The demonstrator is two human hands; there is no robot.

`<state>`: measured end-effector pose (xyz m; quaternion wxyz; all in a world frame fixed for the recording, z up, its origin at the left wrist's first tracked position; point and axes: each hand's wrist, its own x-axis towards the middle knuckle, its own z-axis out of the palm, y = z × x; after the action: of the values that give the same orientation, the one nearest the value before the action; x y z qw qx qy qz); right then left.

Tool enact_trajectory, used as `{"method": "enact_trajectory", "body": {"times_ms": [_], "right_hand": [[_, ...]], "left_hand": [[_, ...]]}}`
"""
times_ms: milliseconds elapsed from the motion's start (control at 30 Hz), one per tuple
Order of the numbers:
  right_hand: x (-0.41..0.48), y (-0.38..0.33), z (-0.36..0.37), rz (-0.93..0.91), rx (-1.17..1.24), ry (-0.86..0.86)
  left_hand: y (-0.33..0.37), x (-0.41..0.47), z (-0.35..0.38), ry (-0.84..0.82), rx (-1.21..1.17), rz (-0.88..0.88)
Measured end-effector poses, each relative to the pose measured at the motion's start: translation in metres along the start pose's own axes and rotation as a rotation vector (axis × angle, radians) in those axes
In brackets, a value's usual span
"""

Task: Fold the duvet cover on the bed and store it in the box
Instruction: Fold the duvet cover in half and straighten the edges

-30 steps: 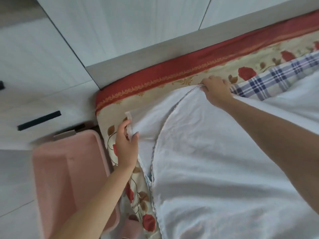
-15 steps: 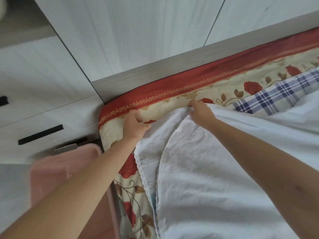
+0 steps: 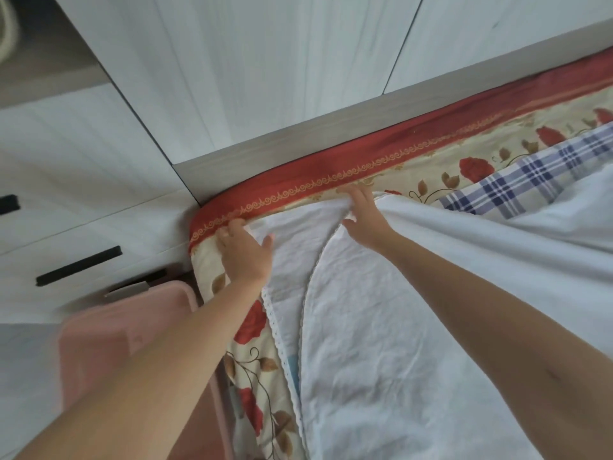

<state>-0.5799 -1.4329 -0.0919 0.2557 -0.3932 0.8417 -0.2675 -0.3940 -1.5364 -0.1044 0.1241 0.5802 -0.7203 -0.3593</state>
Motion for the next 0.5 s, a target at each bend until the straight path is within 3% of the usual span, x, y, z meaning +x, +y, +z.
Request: {"method": "enact_trajectory", "body": {"times_ms": [100,200,267,367,500], "right_hand": [[-0.047,-0.027,0.007,0.075,0.175,0.216],[-0.13,-0.038,0.037,0.183,0.116,0.423],[-0.19,-0.043,0.063,0.267,0.054,0.319],[-0.263,-0.042,0.102,0.481,-0.027,-0.039],[-0.333,-0.042,0.14,0.47,-0.29,-0.231]], "left_hand": [[-0.004,-0.057,0.002,-0.045,-0.18,-0.112],[-0.029,-0.124,0.001,-0.255,-0.271,-0.25],[-0.048,-0.159,0.003,-0.384,-0.277,-0.327],[-0.071,-0.192,0.006,-0.412,-0.296,-0.311],[-0.085,-0.195,-0.008,-0.482,-0.243,-0.211]]}}
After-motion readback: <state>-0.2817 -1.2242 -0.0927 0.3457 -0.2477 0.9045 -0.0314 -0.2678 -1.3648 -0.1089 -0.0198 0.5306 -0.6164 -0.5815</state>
